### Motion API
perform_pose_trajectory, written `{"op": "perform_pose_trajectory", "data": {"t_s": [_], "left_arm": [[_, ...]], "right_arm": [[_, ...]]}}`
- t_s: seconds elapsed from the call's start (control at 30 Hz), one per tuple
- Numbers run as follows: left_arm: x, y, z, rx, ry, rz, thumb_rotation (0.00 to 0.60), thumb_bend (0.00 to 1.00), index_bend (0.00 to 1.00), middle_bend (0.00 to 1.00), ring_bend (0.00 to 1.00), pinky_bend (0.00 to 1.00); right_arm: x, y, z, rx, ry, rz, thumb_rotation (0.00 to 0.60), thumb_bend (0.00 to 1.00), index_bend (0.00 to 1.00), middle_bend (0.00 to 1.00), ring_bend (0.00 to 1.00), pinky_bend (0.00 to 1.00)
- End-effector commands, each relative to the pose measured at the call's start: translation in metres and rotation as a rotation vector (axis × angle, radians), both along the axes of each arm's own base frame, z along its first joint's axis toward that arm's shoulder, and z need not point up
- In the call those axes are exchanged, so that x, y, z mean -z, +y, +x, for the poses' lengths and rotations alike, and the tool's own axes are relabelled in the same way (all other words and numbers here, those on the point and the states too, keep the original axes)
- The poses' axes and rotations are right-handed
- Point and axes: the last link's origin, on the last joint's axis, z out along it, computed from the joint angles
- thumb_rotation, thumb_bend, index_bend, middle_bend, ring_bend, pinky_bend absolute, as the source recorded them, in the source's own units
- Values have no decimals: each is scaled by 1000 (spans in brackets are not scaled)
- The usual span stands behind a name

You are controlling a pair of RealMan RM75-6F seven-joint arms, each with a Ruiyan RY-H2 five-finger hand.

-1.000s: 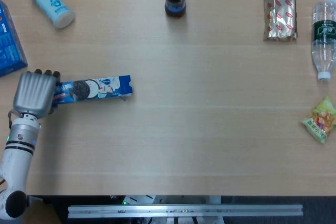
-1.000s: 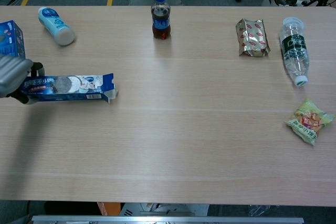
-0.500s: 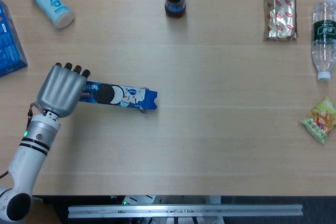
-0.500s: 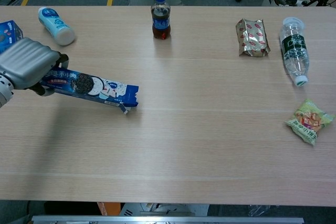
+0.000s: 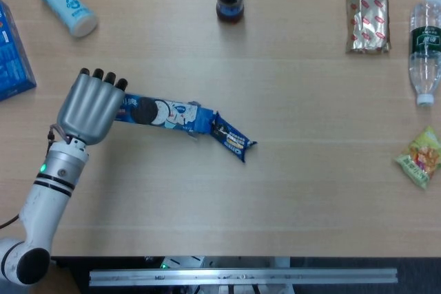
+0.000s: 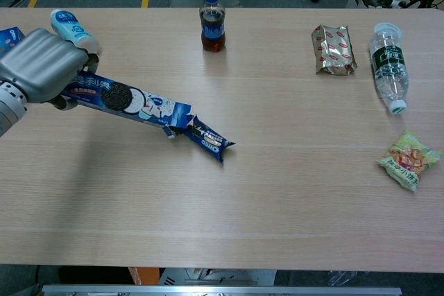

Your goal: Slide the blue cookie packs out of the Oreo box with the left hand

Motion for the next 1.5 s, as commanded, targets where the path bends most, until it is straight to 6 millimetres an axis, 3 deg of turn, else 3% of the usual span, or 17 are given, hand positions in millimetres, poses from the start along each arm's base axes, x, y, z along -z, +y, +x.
{"op": "perform_pose_trajectory", "data": {"t_s": [0.03,0.37,0.87,1.3,1.5], "left_arm": [[-4,3,1,0,9,15,600,169,465,475,445,575],[-17,7,-10,4,84,64,600,169,465,472,441,575],[-37,-1,-44,-47,111,91,600,168,465,471,439,575],[-42,-14,-68,-120,25,69,600,168,468,471,437,575],[-35,-31,-80,-228,-103,-6,600,168,468,472,437,576]], "right_arm": [[0,0,0,-2,-1,-1,600,82,418,437,477,439],[0,0,-2,-1,-6,1,600,82,418,437,477,439],[2,-1,-1,-5,-7,9,600,82,418,437,477,439],[3,-3,4,-16,0,14,600,82,418,437,477,439],[3,-3,4,-13,2,15,600,82,418,437,476,439]]}}
